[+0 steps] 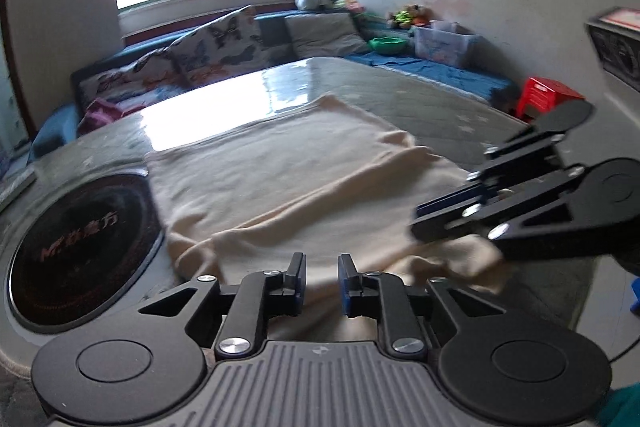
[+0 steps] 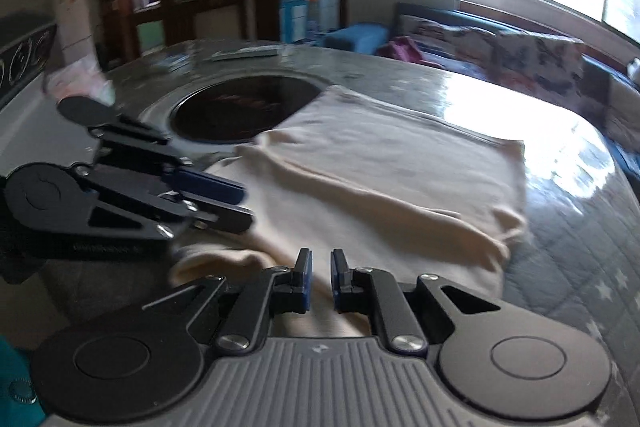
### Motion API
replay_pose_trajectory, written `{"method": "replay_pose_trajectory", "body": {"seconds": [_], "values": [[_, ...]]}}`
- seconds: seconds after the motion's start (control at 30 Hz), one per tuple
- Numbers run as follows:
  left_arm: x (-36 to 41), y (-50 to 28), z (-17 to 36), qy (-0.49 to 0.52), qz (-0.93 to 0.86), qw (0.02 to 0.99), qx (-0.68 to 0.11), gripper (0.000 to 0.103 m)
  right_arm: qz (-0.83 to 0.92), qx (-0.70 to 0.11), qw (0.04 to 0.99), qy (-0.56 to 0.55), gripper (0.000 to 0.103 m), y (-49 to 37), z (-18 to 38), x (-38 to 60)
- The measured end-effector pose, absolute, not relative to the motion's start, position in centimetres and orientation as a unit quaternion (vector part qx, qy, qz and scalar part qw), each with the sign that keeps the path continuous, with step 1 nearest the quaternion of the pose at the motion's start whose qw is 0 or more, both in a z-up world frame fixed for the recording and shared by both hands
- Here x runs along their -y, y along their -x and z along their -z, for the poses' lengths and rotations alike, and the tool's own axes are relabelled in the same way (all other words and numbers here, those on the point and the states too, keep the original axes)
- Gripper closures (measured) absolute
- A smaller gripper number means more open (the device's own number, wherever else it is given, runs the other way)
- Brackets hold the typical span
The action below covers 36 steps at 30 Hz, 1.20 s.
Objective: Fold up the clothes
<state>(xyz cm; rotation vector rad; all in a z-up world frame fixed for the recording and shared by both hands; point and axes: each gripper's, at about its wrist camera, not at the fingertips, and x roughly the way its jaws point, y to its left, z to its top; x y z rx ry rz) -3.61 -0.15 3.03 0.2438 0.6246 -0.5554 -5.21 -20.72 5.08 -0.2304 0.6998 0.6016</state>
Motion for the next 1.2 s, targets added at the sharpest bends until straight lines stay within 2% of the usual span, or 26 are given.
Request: {"method": "replay_pose_trajectory", "body": {"seconds": [0.27, 0.47, 0.57, 0.63, 0.7, 0.8, 1.0, 1.13, 1.2], "values": [[1.3, 5.4, -1.6, -0.161, 0.301, 0.892, -0.296, 0.084, -0.303, -0.337, 0.877, 0.162, 0.094, 7.1, -3.8, 19.0], [0.4, 6.0, -2.0, -0.165, 0.301, 0.894, -0.289, 0.082, -0.300, -0.342, 0.879, 0.144, 0.094, 7.3, -5.0, 20.1], [-0.9, 6.6, -2.7, -0.170, 0.293, 0.897, -0.282, 0.073, -0.287, -0.338, 0.885, 0.144, 0.094, 8.0, -5.9, 21.4], [-1.5, 7.2, -3.0, -0.180, 0.290, 0.898, -0.277, 0.062, -0.277, -0.339, 0.886, 0.154, 0.093, 8.4, -6.2, 22.3], [-2.1, 7.8, -3.1, -0.193, 0.288, 0.897, -0.274, 0.060, -0.268, -0.341, 0.886, 0.165, 0.092, 8.9, -6.4, 23.0], [-2.1, 8.5, -2.3, -0.214, 0.291, 0.891, -0.276, 0.059, -0.258, -0.347, 0.882, 0.185, 0.084, 9.5, -6.2, 24.0], [-0.8, 9.1, -0.8, -0.249, 0.290, 0.887, -0.259, 0.059, -0.256, -0.356, 0.872, 0.217, 0.083, 10.3, -5.0, 24.3], [0.3, 9.2, -0.2, -0.265, 0.290, 0.888, -0.238, 0.060, -0.263, -0.340, 0.866, 0.257, 0.070, 11.1, -4.2, 23.6], [0.7, 9.2, -0.1, -0.267, 0.292, 0.888, -0.234, 0.061, -0.263, -0.327, 0.865, 0.275, 0.070, 11.5, -3.9, 23.3]]}}
